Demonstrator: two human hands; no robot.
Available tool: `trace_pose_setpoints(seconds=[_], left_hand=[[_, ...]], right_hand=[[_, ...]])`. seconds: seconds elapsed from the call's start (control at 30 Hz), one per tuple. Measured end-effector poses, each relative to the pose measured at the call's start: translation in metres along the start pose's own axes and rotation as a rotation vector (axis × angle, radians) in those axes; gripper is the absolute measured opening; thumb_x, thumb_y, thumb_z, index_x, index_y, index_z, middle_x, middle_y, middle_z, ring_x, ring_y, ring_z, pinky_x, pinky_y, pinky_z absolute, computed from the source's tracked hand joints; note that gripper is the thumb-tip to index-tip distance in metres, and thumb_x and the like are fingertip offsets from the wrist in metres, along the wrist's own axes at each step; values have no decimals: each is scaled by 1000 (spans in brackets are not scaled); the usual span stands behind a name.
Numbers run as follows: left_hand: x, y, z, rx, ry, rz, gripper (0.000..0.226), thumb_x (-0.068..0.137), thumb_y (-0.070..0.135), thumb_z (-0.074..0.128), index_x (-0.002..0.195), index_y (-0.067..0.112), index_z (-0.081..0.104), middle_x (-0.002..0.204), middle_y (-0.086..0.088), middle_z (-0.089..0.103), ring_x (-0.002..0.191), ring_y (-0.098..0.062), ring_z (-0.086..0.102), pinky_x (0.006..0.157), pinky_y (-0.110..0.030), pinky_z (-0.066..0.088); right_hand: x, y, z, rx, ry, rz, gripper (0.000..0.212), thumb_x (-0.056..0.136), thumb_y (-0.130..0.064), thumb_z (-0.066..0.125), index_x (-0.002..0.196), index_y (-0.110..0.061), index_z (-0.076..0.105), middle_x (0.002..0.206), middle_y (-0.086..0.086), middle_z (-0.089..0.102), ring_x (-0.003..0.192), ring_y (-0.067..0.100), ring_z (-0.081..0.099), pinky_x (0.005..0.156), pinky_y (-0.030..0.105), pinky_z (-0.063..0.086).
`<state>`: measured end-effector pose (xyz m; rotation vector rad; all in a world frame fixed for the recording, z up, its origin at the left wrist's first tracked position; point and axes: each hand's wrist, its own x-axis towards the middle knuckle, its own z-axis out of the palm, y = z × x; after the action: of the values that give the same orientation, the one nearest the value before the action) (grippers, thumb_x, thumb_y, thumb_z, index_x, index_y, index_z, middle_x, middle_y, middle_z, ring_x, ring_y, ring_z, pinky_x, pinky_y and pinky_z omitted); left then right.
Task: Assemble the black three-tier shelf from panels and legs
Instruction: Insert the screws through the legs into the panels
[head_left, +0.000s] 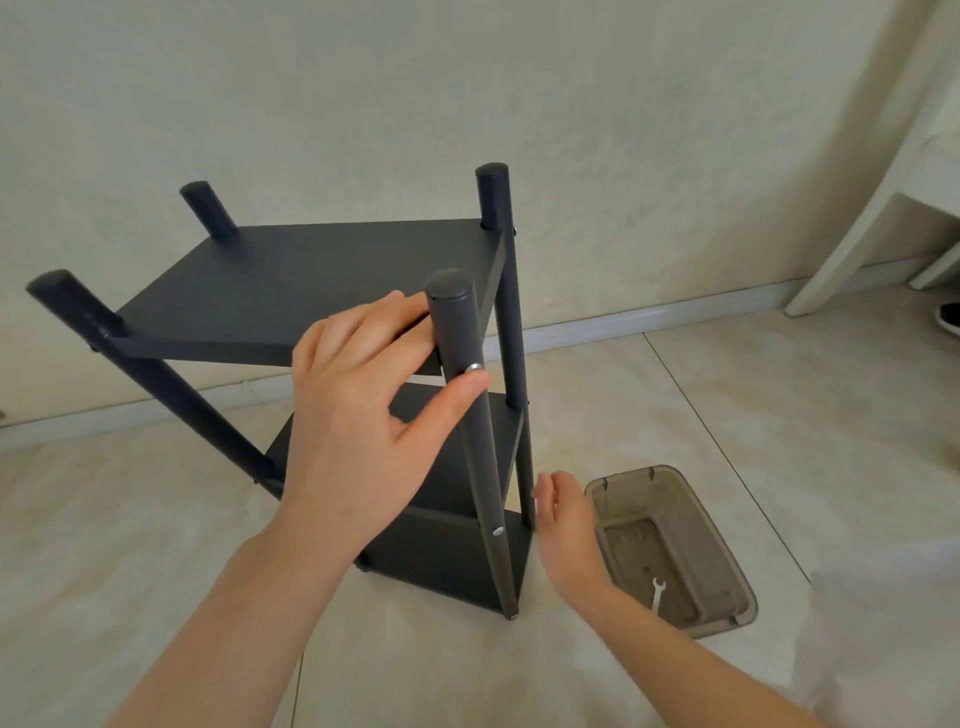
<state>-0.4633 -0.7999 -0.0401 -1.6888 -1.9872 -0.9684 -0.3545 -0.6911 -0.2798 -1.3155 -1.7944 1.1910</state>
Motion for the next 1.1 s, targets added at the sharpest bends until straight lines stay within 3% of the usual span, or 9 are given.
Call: trace_pose_setpoints(seconds=[0.1,0.27,0.4,0.53,0.77,0.87,0.93,1.1], left_hand=[[3,1,-3,-36,-30,-51,45,92,52,55,118,21,72,127,11,64,127,-16,50,108,-40,32],[3,-2,-1,-57,-30,-50,43,92,55,54,117,25,72,126,17,62,126,-14,51,109,-39,32],[8,-5,2,-58,-25,-72,42,92,57,53,119,30,71,127,17,63,127,-14,52,111,-37,28],[14,-6,4,-61,-31,-90,47,89,61,50,119,31,72,129,17,64,126,-10,50,109,-29,20],[29,-13,-9,-18,24,-210,47,92,59,50,124,31,70,134,15,63,133,-10,48,112,-27,16],[37,-26,-26,-44,90,-297,37,97,54,55,120,31,70,126,15,67,127,-11,53,118,-38,25],[39,-39,-44,-115,161,-360,27,97,49,58,114,31,71,113,15,70,117,-13,60,112,-49,38],[18,-78,-89,-263,316,-574,9,97,41,61,91,37,66,87,16,66,98,-9,63,102,-48,48]], right_hand=[[-20,-38,4,226,-15,1,31,106,-33,34,81,-24,50,71,-7,50,65,4,51,58,16,44],[-26,-43,2,189,-18,72,34,106,-34,28,83,-21,49,75,0,53,64,9,49,55,16,41],[-21,-48,9,292,-113,207,37,107,-31,28,77,-17,42,72,2,40,66,13,44,60,21,40],[-19,-57,11,419,-128,186,33,108,-31,31,86,-13,48,79,6,47,69,19,58,65,36,61],[-1,-83,7,335,-145,68,34,106,-35,29,89,-13,48,85,12,50,74,27,60,55,33,60],[9,-104,5,227,-168,3,33,106,-35,28,91,-14,49,87,12,55,72,26,64,50,26,56],[16,-121,8,171,-183,-41,33,106,-36,29,91,-16,49,84,11,57,65,23,65,48,22,53],[27,-161,30,121,-206,-109,31,107,-31,33,85,-18,51,78,8,57,61,17,63,43,15,46]])
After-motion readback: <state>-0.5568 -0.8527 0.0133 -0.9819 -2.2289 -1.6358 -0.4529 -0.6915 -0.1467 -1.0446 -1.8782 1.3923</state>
